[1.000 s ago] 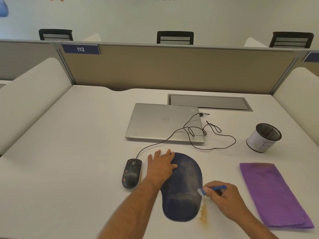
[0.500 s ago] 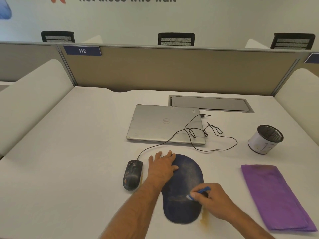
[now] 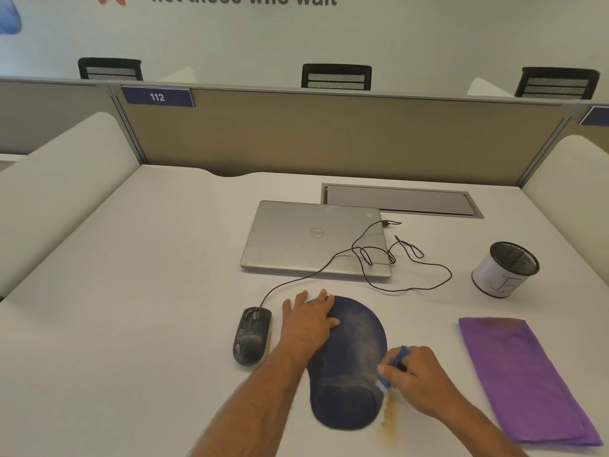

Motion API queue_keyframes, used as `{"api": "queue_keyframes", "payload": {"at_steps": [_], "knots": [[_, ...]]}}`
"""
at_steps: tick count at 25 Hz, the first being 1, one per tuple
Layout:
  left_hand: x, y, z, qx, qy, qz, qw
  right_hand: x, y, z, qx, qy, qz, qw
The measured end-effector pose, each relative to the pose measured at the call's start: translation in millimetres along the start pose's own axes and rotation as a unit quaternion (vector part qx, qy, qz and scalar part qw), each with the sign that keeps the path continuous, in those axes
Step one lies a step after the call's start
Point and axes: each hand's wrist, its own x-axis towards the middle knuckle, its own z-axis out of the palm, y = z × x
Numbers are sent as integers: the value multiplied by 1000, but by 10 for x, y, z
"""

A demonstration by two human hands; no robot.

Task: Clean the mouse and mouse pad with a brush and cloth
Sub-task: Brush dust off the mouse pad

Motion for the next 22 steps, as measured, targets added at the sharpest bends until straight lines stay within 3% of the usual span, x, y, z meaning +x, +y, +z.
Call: {"api": "queue_keyframes", "payload": {"at_steps": [2,5,8,11,14,18,22], "knots": [[-3,1,3,-1,-1,-1,1000,-14,5,-7,-10,33,-13,999],[-9,-4,7,-3,0,0,1000,-49,26,0,-21,-11,13,1000],[-4,-7,4,-8,0,0,1000,-46,57,-16,-11,50,2,999],[-10,-1,8,-12,3,1,1000,-48,29,8,-8,4,21,1000],[-15,-5,3,-14,7,4,1000,-24,66,-11,10,53,13,998],[-17,-11,6,-15,7,6,1000,-27,3,-27,38,-32,36,998],[-20,-6,-7,-14,12,10,1000,-17,-62,-175,140,52,34,988]]}}
